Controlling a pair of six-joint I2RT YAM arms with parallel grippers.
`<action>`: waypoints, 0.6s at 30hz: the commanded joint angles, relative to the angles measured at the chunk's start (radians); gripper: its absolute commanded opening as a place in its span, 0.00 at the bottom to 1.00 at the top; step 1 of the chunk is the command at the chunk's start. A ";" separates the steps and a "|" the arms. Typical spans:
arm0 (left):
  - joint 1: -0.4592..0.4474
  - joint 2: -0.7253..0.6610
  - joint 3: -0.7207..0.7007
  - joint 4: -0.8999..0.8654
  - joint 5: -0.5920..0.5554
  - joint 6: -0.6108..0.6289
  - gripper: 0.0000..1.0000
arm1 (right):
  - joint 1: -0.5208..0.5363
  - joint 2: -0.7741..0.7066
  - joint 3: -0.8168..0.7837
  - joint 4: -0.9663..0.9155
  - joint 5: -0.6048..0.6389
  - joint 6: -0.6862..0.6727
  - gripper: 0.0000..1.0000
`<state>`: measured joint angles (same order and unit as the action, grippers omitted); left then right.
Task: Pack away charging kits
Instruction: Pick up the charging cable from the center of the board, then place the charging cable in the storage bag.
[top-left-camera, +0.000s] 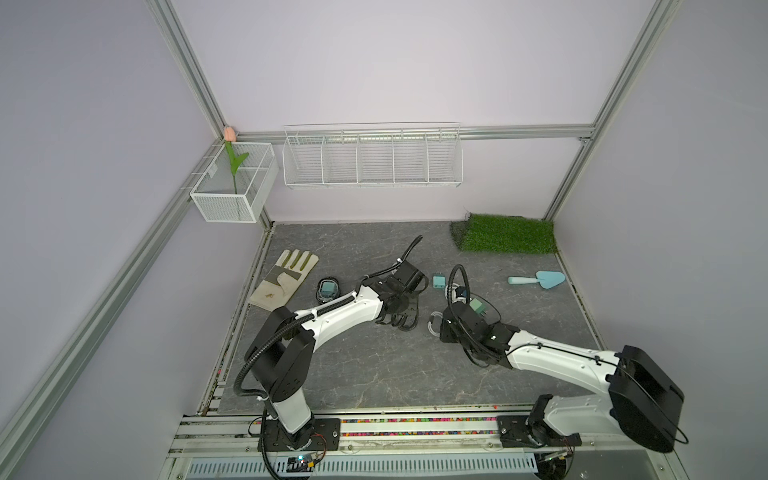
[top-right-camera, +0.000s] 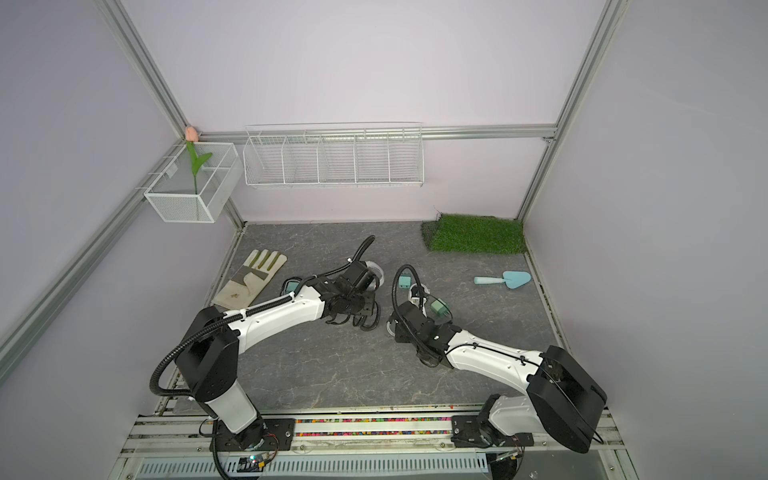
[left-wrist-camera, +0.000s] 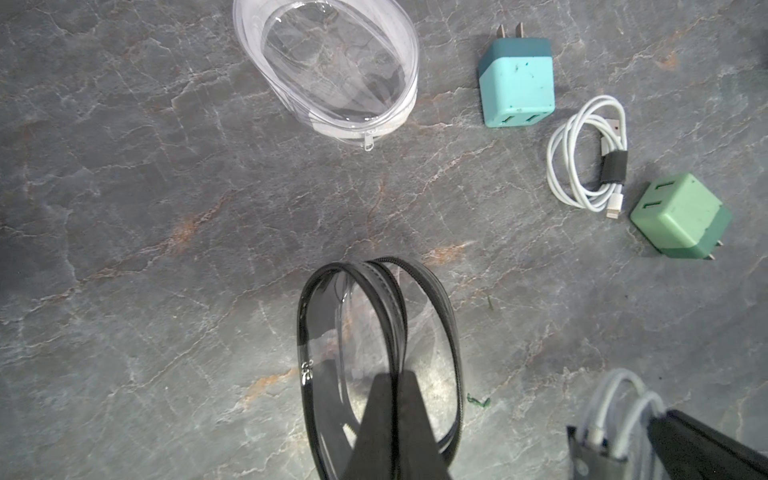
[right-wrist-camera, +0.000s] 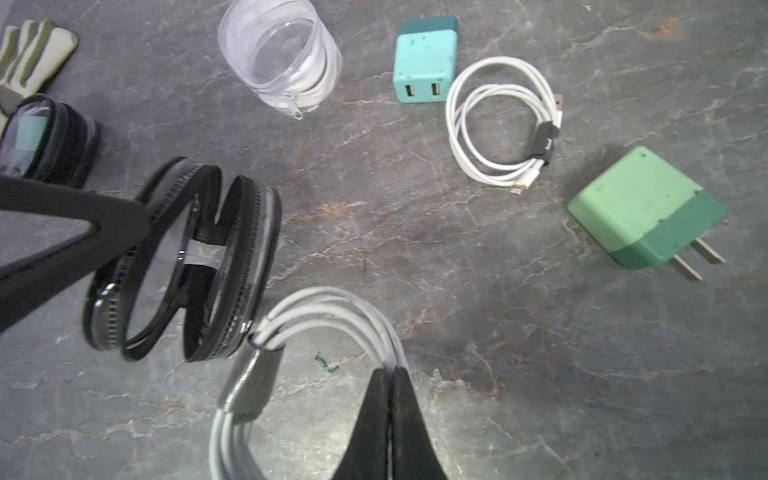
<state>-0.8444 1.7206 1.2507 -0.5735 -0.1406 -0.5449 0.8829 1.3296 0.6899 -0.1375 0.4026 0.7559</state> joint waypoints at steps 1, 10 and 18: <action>-0.005 0.021 0.010 0.018 0.025 -0.010 0.00 | 0.017 0.044 0.047 0.050 -0.038 -0.039 0.06; -0.011 0.007 -0.002 0.033 0.039 -0.009 0.00 | 0.042 0.192 0.134 0.115 -0.080 -0.052 0.06; -0.011 -0.013 -0.038 0.091 0.114 -0.003 0.00 | 0.043 0.256 0.183 0.077 -0.051 -0.052 0.06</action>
<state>-0.8497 1.7210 1.2331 -0.5224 -0.0723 -0.5442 0.9192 1.5612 0.8360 -0.0563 0.3389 0.7094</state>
